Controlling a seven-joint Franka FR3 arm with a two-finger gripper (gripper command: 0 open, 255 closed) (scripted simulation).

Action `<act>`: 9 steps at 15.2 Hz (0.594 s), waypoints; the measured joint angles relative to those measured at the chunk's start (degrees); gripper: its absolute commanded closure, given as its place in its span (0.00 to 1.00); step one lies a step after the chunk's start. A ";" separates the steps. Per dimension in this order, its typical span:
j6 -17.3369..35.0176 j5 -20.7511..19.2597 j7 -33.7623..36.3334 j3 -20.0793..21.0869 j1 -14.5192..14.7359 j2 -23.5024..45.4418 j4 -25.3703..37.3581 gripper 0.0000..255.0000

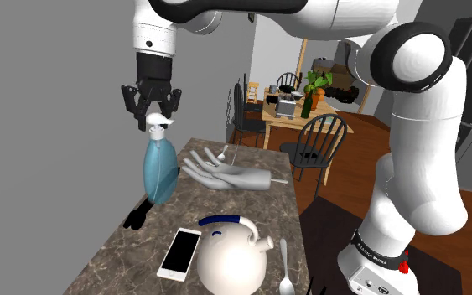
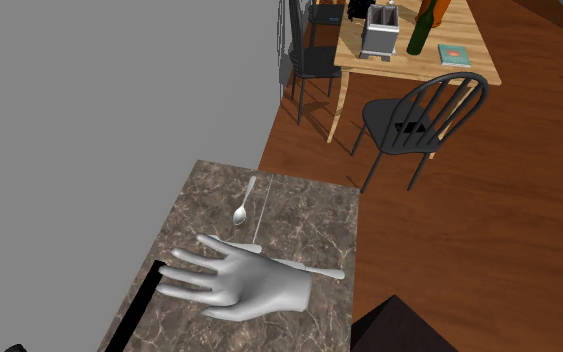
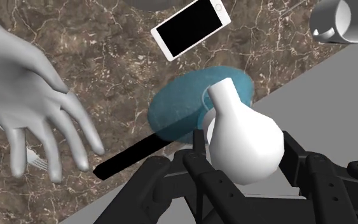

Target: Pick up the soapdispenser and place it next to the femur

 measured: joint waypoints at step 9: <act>-5.54 -2.89 10.13 2.39 8.03 13.78 20.53 1.00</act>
